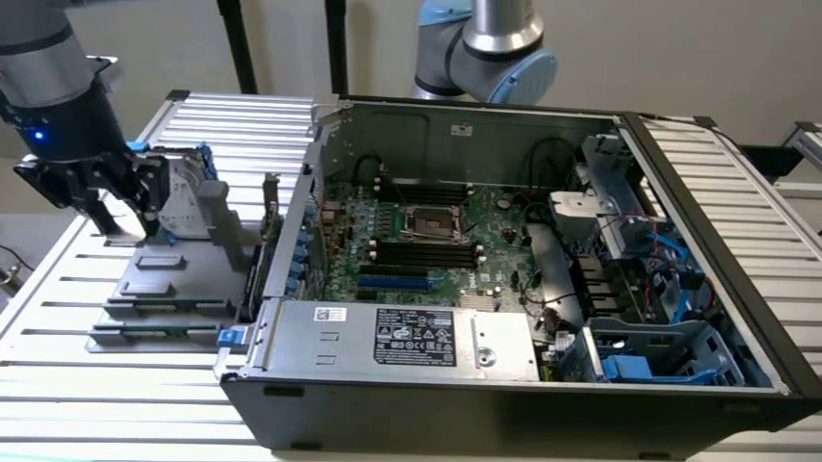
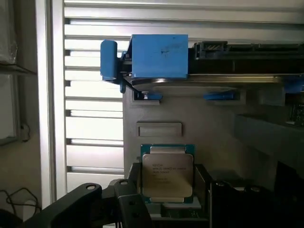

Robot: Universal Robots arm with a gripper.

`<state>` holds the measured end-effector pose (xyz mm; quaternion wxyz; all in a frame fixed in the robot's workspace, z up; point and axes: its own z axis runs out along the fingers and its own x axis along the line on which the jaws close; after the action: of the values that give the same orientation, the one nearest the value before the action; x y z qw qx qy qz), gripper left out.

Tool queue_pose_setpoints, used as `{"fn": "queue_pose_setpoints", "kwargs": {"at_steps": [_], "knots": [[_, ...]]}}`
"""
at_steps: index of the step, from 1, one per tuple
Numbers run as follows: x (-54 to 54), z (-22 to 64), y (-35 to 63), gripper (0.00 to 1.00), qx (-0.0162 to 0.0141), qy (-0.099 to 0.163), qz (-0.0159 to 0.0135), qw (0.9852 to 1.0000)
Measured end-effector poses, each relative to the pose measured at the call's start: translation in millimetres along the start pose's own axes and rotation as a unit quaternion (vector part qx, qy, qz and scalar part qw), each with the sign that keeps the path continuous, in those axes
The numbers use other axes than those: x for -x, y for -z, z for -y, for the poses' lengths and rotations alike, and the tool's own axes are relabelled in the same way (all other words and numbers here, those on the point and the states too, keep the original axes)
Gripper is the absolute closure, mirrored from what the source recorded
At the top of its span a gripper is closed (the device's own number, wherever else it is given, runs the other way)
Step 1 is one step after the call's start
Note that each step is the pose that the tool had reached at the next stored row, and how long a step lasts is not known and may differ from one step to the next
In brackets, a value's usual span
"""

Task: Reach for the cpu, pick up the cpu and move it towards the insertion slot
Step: 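Pick up the cpu and move it towards the insertion slot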

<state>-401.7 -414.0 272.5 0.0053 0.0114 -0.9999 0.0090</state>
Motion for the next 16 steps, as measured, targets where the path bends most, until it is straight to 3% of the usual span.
{"fn": "queue_pose_setpoints", "kwargs": {"at_steps": [7,16], "knots": [[12.4,0.9,31.8,0.46,0.0001,0.000,-0.0006,1.0000],[51.1,2.5,73.4,0.46,0.0024,0.001,-0.0038,1.0000]]}}
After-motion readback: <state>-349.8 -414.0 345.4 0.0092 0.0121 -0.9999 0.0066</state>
